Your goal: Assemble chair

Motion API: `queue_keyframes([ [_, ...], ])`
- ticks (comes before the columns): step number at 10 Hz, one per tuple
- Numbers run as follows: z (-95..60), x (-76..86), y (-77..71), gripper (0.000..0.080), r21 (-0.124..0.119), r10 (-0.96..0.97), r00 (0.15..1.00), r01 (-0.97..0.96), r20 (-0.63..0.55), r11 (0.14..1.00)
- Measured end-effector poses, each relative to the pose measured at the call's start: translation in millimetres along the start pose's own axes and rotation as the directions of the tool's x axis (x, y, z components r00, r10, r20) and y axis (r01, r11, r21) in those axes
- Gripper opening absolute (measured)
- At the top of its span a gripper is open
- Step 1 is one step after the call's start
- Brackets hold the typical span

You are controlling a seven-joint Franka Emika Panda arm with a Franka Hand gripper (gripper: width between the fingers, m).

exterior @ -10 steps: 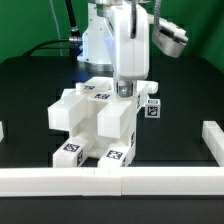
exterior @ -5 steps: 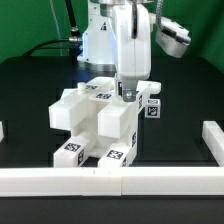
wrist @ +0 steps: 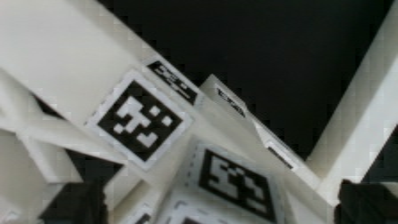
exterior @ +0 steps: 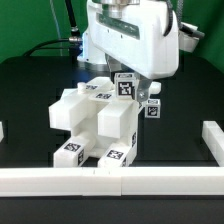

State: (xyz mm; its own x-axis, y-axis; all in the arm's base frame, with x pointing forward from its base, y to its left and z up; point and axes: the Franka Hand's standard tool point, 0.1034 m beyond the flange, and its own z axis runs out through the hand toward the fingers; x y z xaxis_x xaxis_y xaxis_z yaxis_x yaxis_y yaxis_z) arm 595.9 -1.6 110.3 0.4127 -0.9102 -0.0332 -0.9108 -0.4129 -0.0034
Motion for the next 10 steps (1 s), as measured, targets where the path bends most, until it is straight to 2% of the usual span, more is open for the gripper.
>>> queue_keyframes([
  [3, 0.5, -2.8, -1.0, 0.0649, -0.009, -0.227, 0.974, 0.227, -0.008, 0.974],
  [6, 0.0, -1.9, -1.2, 0.0649, -0.019, -0.497, 0.868, 0.496, -0.013, 0.868],
  [10, -0.1, -1.0, -0.6, 0.0649, -0.033, -0.704, 0.71, 0.704, -0.01, 0.71],
])
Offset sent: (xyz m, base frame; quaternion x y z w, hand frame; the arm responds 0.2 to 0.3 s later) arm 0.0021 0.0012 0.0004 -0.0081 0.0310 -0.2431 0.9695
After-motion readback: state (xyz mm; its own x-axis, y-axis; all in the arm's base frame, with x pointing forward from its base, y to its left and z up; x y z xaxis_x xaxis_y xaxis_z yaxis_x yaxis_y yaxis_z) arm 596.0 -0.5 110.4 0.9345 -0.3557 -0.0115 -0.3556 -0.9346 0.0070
